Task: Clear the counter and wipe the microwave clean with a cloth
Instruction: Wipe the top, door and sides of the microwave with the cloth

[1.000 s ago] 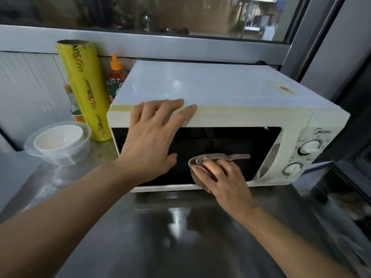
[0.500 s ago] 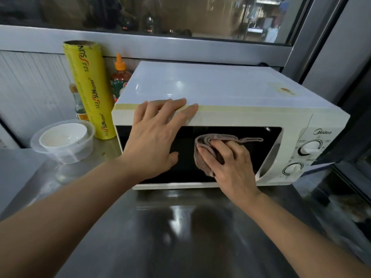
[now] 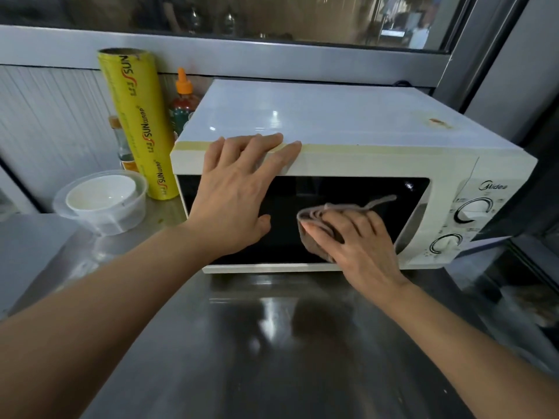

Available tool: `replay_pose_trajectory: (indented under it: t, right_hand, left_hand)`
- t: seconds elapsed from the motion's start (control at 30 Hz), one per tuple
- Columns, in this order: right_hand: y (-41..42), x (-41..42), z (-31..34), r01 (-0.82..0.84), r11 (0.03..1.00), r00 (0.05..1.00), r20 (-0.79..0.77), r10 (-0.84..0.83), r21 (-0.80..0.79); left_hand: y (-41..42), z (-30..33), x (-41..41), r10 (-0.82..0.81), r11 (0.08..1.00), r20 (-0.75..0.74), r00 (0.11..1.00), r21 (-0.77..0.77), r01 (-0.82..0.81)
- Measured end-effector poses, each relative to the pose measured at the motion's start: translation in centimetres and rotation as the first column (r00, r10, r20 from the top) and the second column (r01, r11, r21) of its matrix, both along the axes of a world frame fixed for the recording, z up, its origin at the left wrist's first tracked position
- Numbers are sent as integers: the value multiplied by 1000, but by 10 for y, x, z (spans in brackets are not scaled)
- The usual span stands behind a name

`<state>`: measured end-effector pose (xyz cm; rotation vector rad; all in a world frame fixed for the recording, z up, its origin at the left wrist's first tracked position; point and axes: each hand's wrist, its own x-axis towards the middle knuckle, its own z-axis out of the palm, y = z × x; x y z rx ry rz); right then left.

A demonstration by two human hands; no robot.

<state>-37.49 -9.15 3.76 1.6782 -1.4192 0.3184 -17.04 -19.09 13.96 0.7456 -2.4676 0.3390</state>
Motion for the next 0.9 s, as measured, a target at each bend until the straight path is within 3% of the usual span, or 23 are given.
replay_pose_trajectory:
  t: [0.1, 0.3, 0.43, 0.6, 0.73, 0.9]
  right_hand:
    - [-5, 8, -2, -12, 998, 997, 76, 16, -58]
    - [8, 16, -44, -2, 933, 988, -144, 57, 360]
    - [20, 2, -44, 95, 894, 988, -150, -32, 439]
    - [64, -53, -41, 243, 886, 967, -164, -193, 394]
    - [67, -61, -38, 201, 916, 971, -190, -142, 346]
    - [60, -64, 0, 195, 974, 981, -36, -192, 112]
  left_hand:
    - [-1, -2, -2, 5, 1000, -11, 1000, -16, -5]
    - [0, -1, -1, 20, 1000, 19, 1000, -15, -20]
    - [2, 3, 0, 19, 1000, 14, 1000, 3, -19]
    - [7, 7, -3, 20, 998, -18, 1000, 58, -19]
    - [23, 11, -25, 17, 999, -102, 995, 48, -12]
    - [37, 23, -69, -76, 996, 14, 997, 40, 76]
